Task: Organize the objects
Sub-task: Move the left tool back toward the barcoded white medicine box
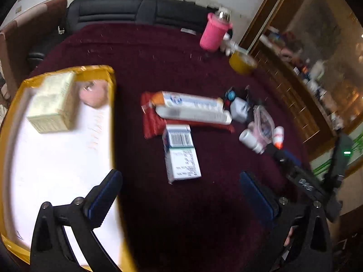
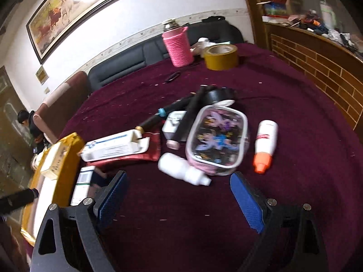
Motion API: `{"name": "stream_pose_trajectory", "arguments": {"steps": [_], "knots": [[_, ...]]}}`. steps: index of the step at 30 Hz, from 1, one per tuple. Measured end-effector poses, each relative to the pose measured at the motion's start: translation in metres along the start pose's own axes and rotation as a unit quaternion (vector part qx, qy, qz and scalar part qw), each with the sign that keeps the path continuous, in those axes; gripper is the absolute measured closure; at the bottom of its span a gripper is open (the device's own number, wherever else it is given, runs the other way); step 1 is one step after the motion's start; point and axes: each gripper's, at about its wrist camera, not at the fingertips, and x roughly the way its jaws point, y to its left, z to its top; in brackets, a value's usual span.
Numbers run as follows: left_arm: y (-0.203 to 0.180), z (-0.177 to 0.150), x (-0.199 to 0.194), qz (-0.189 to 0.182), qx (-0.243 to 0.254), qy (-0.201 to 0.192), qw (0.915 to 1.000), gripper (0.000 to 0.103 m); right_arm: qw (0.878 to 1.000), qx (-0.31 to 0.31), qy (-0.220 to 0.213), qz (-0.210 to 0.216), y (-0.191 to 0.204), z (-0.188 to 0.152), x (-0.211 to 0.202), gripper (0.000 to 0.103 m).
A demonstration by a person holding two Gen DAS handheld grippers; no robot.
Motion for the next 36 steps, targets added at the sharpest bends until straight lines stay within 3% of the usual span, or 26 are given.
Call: {"name": "stream_pose_trajectory", "arguments": {"steps": [3,5,11,16,22,36], "knots": [[-0.012,-0.004,0.021,0.045,0.01,0.004,0.9989,0.0,1.0,0.006,-0.008,0.004,-0.012,-0.007,0.0,0.009],[-0.019,-0.004,0.028,0.083,0.022,-0.003,0.9963,0.0,0.999,0.026,0.009,0.023,-0.02,-0.009,0.005,0.009],[-0.036,0.003,0.057,0.18,0.069,-0.014,0.981,0.0,0.998,0.033,0.025,0.055,-0.021,-0.01,0.008,0.009],[-0.032,0.006,0.084,0.187,0.049,0.02,0.981,0.0,0.996,0.041,0.037,0.063,-0.023,-0.012,0.012,0.009],[-0.033,0.005,0.086,0.177,0.036,0.006,0.9835,0.0,0.994,0.063,0.05,0.07,-0.029,-0.012,0.018,0.008],[-0.041,0.005,0.093,0.184,0.053,-0.041,0.9806,0.0,0.996,0.042,0.052,0.055,-0.023,-0.014,0.02,0.005]]}}
